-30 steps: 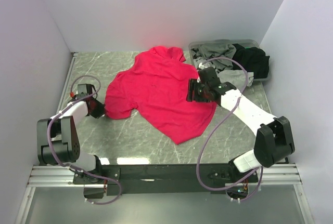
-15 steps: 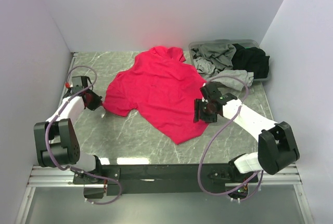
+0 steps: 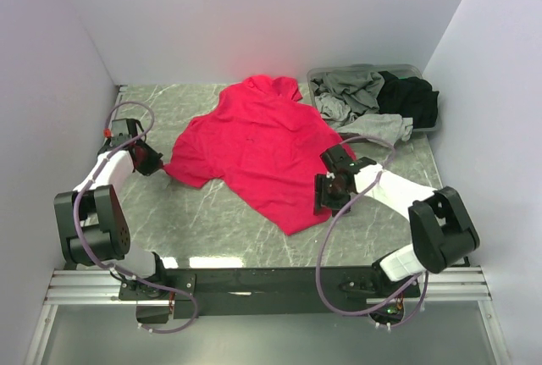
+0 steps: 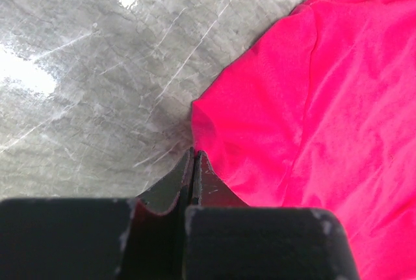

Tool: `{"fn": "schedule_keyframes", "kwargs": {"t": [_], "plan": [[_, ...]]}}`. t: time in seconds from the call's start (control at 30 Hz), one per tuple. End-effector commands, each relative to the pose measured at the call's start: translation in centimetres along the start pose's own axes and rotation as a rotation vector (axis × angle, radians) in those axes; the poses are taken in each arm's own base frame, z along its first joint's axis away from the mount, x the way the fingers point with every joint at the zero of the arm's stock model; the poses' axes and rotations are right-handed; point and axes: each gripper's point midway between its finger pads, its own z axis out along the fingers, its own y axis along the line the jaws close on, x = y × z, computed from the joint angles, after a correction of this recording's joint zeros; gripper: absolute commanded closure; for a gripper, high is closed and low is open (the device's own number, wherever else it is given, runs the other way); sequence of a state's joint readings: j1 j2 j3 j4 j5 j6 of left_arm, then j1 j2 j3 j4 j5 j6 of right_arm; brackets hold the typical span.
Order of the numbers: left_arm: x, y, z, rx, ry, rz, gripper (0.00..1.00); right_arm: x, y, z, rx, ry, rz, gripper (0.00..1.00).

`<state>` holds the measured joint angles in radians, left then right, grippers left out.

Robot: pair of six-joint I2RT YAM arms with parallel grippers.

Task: Fold and stack the t-shirts
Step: Flatten the tshirt out

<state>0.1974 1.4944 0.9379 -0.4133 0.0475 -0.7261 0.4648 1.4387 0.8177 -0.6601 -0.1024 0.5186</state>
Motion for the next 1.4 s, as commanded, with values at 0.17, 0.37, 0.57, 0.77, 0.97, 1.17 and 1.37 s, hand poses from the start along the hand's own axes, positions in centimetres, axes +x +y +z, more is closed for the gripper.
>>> {"fn": "schedule_keyframes", "kwargs": {"t": [0.17,0.37,0.57,0.77,0.97,1.17,1.37], "plan": [[-0.7,-1.1,-0.2,0.046,0.005,0.041,1.00,0.2,0.4,1.7,0.018,0.026,0.004,0.50],[-1.2,-1.0,-0.5,0.047,-0.011,0.041,1.00,-0.2,0.3,1.5,0.038,0.014,-0.003,0.77],[-1.6,-0.7,-0.8,0.052,-0.029,0.022,1.00,-0.1,0.0,0.6,0.046,0.009,-0.024,1.00],[-2.5,-0.6,-1.8,0.047,-0.073,0.029,1.00,-1.5,0.4,-4.5,0.069,-0.033,-0.056,1.00],[-3.1,-0.8,-2.3,0.048,-0.101,0.040,1.00,-6.3,1.6,-8.8,0.095,-0.155,-0.107,1.00],[-3.3,-1.0,-1.4,0.046,-0.089,0.033,1.00,-14.0,4.8,-8.7,0.065,-0.215,-0.117,0.96],[-3.6,-1.2,-0.4,0.037,-0.073,0.031,1.00,-17.1,7.7,-9.2,-0.003,-0.239,-0.132,0.66]]}}
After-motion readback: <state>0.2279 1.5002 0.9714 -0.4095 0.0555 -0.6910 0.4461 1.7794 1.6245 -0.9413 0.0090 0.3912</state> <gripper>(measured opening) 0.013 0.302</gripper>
